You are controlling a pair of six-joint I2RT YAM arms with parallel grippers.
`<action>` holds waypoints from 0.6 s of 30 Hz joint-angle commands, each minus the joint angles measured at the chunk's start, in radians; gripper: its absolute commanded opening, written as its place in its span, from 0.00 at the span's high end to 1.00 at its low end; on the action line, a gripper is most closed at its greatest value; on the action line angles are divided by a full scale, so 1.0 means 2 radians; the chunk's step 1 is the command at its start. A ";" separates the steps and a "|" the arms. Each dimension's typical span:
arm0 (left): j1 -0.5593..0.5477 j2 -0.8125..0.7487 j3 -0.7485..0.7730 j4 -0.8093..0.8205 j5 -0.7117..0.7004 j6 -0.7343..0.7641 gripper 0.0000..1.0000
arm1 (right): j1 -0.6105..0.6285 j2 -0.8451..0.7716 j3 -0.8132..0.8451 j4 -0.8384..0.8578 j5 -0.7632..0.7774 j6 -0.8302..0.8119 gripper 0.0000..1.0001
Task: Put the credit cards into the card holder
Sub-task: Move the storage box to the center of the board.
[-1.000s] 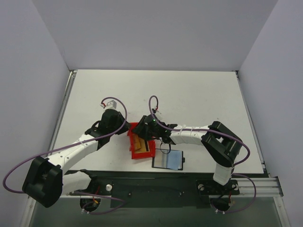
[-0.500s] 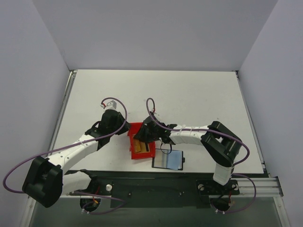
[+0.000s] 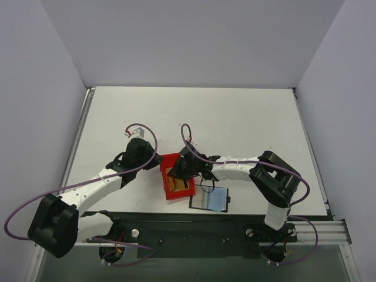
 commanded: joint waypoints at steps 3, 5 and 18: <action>0.019 0.004 -0.016 0.017 -0.013 0.001 1.00 | -0.003 -0.064 -0.021 -0.037 0.048 -0.062 1.00; 0.025 0.004 -0.020 0.021 -0.016 -0.003 1.00 | -0.005 -0.092 -0.023 -0.038 0.071 -0.086 1.00; 0.153 0.005 -0.016 0.029 -0.033 -0.001 1.00 | -0.042 -0.225 -0.052 -0.026 0.085 -0.154 1.00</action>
